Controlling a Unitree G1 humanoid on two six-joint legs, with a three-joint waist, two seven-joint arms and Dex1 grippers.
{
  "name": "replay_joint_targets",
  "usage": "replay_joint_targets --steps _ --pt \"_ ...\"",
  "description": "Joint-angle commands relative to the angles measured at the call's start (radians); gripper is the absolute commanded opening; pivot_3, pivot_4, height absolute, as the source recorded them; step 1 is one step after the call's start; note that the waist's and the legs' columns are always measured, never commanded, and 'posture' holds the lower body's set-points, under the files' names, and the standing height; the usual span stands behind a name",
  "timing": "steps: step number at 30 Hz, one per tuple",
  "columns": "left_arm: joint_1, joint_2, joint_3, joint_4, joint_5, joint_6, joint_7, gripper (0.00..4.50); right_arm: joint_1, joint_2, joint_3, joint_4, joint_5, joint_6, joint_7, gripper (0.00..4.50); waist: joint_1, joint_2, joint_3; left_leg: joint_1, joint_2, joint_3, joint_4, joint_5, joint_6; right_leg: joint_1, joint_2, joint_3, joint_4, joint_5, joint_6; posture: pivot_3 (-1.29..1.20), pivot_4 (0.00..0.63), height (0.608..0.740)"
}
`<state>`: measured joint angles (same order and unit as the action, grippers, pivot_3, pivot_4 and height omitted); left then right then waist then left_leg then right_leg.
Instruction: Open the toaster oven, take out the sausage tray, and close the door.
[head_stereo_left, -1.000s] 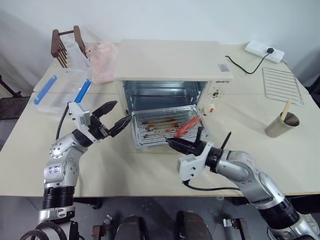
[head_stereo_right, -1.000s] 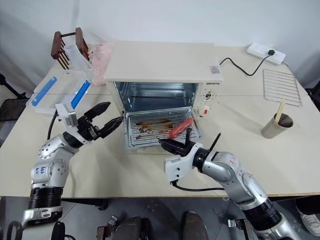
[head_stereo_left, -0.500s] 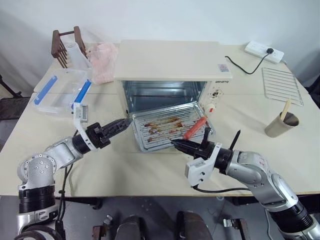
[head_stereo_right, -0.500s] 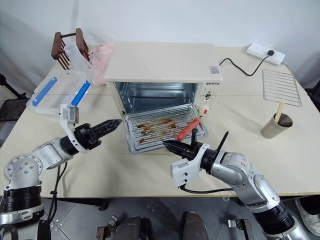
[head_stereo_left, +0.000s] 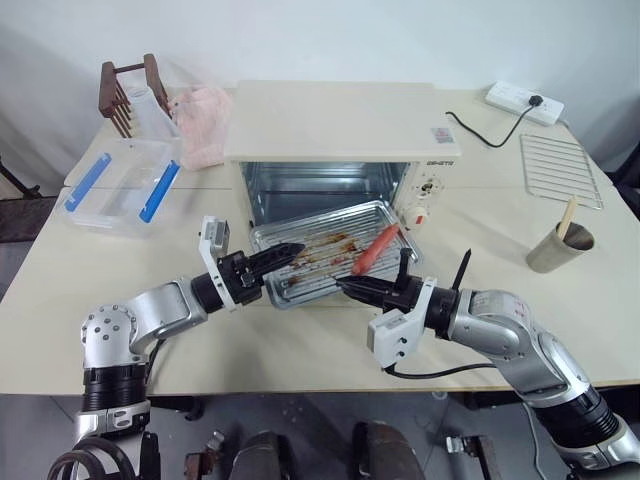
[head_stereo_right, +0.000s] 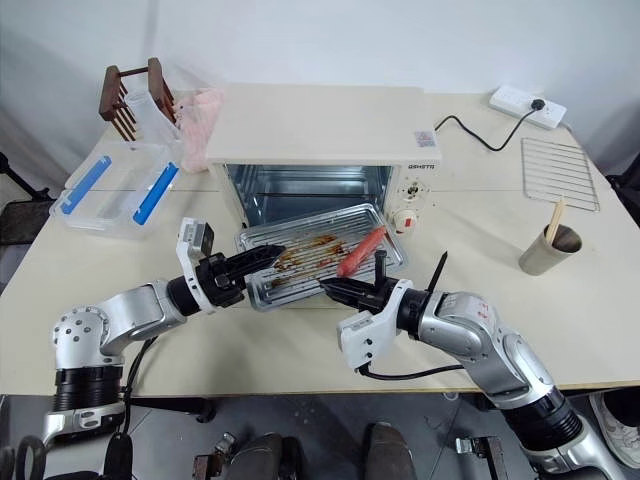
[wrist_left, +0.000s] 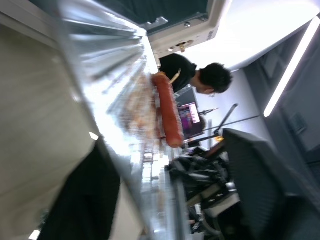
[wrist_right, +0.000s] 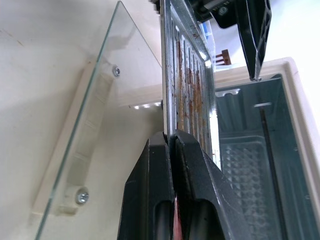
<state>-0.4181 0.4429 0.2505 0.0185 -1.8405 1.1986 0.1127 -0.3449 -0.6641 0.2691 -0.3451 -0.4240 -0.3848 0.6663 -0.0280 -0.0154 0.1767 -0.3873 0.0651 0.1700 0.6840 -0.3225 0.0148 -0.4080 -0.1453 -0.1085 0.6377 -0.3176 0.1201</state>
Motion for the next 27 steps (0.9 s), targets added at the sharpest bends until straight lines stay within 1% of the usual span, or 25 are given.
replay_joint_targets --steps 1,2,6,9,11,15,16,20,22,25,27 --pt "0.019 0.024 -0.025 -0.020 -0.124 -0.036 0.059 1.50 -0.015 -0.008 -0.017 -0.011 0.027 -0.011 0.008 0.00 0.000 0.000 0.000 0.000 0.000 0.000 0.000 0.000 0.000 0.000 0.000 0.000 0.000 0.000 0.000 0.00 0.150 0.740" --pt "0.020 0.030 -0.030 -0.019 -0.130 -0.030 0.057 1.19 -0.017 -0.010 -0.017 -0.010 0.028 -0.014 0.010 0.00 0.001 0.000 0.000 0.000 -0.001 0.000 0.000 0.000 0.000 0.000 0.000 0.000 0.000 0.000 0.000 0.00 0.150 0.740" --pt "0.049 -0.018 0.004 -0.017 -0.132 -0.045 0.085 0.03 -0.016 -0.017 -0.021 -0.010 0.057 -0.019 0.024 0.00 0.001 0.000 0.000 0.000 -0.002 0.000 0.000 0.000 0.000 0.001 0.000 0.000 -0.001 0.000 0.000 0.00 0.150 0.740" --pt "0.062 -0.029 0.017 -0.019 -0.132 -0.038 0.093 0.03 -0.005 -0.019 -0.024 -0.012 0.086 -0.007 0.041 0.00 0.002 0.000 0.000 0.000 -0.002 0.000 0.000 0.000 0.000 0.001 0.001 0.000 -0.001 0.000 0.000 0.00 0.150 0.740" --pt "0.061 -0.069 0.048 0.010 -0.132 -0.005 0.083 0.03 0.004 -0.014 -0.040 -0.019 0.132 0.008 0.050 0.00 0.003 0.000 0.000 0.000 -0.002 0.000 0.000 0.000 0.000 0.001 0.001 0.000 -0.002 0.000 0.000 0.00 0.150 0.740" --pt "0.074 -0.081 0.088 0.040 -0.132 0.033 0.110 0.00 0.024 -0.030 -0.069 -0.034 0.211 0.023 0.072 1.11 0.003 0.000 0.000 0.000 -0.002 0.000 0.000 0.000 0.000 0.002 0.001 0.000 -0.002 0.000 0.000 0.00 0.150 0.740" --pt "0.080 -0.079 0.103 0.045 -0.132 0.046 0.099 0.00 0.036 -0.042 -0.084 -0.035 0.235 0.025 0.082 1.52 0.003 0.000 0.000 0.000 -0.002 0.000 0.000 0.000 0.000 0.002 0.001 0.000 -0.002 0.000 0.000 0.00 0.150 0.740" --pt "0.103 -0.069 0.160 0.063 -0.132 0.083 0.073 0.00 0.100 -0.082 -0.152 -0.030 0.326 0.042 0.102 2.77 0.003 0.000 0.000 0.000 -0.002 0.000 0.000 0.000 0.000 0.002 0.002 0.000 -0.002 0.000 0.000 0.00 0.150 0.740" --pt "0.117 -0.060 0.183 0.072 -0.132 0.096 0.063 0.00 0.133 -0.105 -0.184 -0.012 0.354 0.018 0.111 3.41 0.002 0.000 0.000 0.000 -0.001 0.000 0.000 0.000 0.000 0.002 0.002 0.000 -0.002 0.000 0.000 0.00 0.150 0.740" --pt "0.168 -0.005 0.222 0.087 -0.132 0.131 0.010 0.00 0.195 -0.138 -0.262 0.045 0.431 -0.001 0.131 4.45 0.002 0.000 0.000 0.000 -0.001 0.001 0.000 0.000 0.000 0.002 0.002 0.000 -0.002 0.000 0.000 0.00 0.150 0.740" --pt "0.235 0.064 0.242 0.079 -0.132 0.169 -0.075 0.00 0.236 -0.165 -0.308 0.097 0.507 -0.003 0.174 4.48 0.000 0.000 0.000 0.001 -0.001 0.001 0.000 0.000 0.000 0.002 0.002 0.000 -0.002 0.000 0.000 0.00 0.150 0.740"
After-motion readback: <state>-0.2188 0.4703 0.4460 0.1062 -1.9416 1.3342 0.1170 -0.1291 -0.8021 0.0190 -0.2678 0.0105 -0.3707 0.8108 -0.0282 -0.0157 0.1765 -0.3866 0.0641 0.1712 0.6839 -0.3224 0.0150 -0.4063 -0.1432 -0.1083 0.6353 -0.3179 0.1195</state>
